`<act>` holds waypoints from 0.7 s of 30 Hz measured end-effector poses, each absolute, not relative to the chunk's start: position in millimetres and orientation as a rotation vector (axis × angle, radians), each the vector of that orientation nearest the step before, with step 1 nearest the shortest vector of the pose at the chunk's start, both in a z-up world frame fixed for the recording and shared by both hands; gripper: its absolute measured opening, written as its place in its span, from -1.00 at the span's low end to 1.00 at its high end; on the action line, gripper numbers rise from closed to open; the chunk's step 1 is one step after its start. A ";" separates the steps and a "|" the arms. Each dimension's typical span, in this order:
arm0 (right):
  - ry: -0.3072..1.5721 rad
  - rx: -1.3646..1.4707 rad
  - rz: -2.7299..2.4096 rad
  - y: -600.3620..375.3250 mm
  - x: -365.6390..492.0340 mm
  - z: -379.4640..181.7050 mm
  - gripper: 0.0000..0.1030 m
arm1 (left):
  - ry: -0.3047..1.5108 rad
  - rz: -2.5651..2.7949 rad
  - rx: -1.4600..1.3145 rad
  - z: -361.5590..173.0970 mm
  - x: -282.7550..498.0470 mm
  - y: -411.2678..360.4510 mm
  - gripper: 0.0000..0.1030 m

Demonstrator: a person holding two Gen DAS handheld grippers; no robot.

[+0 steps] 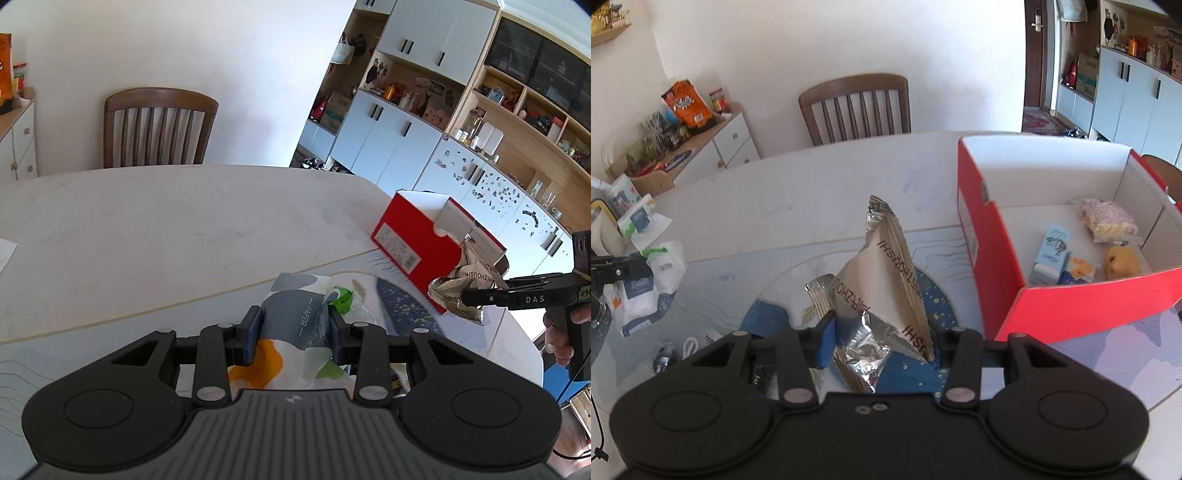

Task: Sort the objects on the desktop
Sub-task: 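Lift the foil bag and white-green packet and carry both over the red box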

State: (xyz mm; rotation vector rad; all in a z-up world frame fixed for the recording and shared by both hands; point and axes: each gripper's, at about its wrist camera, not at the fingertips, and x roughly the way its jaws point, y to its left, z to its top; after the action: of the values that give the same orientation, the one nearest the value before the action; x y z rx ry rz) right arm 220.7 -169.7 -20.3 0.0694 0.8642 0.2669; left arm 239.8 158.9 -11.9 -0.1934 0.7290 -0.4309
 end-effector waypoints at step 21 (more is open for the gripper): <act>0.785 0.099 0.258 -234.6 206.7 18.5 -0.12 | 0.707 -0.489 -0.163 25.8 251.9 57.1 -0.33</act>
State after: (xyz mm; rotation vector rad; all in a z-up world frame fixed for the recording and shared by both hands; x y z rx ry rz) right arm 206.7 -234.6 18.5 0.0989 0.7850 0.2579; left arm 251.9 57.1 25.8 -0.1627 0.7074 -0.4894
